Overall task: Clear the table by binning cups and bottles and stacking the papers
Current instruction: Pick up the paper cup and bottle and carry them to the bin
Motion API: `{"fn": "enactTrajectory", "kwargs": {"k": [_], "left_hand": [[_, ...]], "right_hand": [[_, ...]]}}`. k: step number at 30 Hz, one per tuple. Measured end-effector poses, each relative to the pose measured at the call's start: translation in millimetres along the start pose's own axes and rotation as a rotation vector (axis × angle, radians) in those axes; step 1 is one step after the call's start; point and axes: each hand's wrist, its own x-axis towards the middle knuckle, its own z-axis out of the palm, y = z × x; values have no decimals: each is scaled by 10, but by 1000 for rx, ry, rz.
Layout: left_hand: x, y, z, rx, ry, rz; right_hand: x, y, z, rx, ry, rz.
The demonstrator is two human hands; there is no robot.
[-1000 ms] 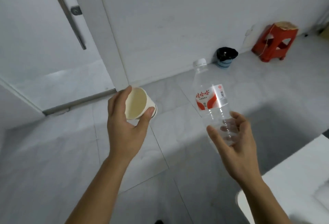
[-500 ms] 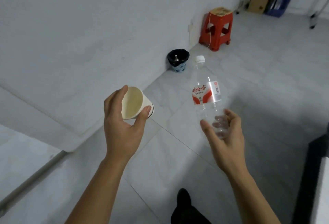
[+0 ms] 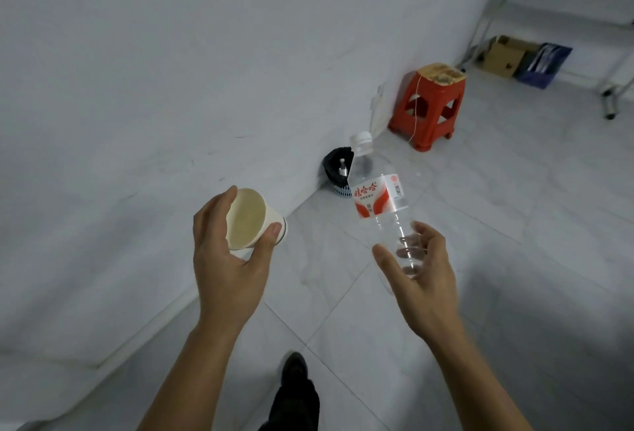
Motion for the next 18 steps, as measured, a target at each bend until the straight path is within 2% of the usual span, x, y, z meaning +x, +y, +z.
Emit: {"fn": "enactTrajectory", "kwargs": {"k": [9, 13, 18], "left_hand": [[2698, -441, 1560, -6, -208, 85], [3452, -788, 2606, 8, -307, 95], [4320, -1369, 4058, 71, -373, 24]], "right_hand": [[2542, -190, 412, 3, 172, 127], [3582, 206, 495, 25, 243, 223], [5254, 849, 711, 35, 193, 324]]}}
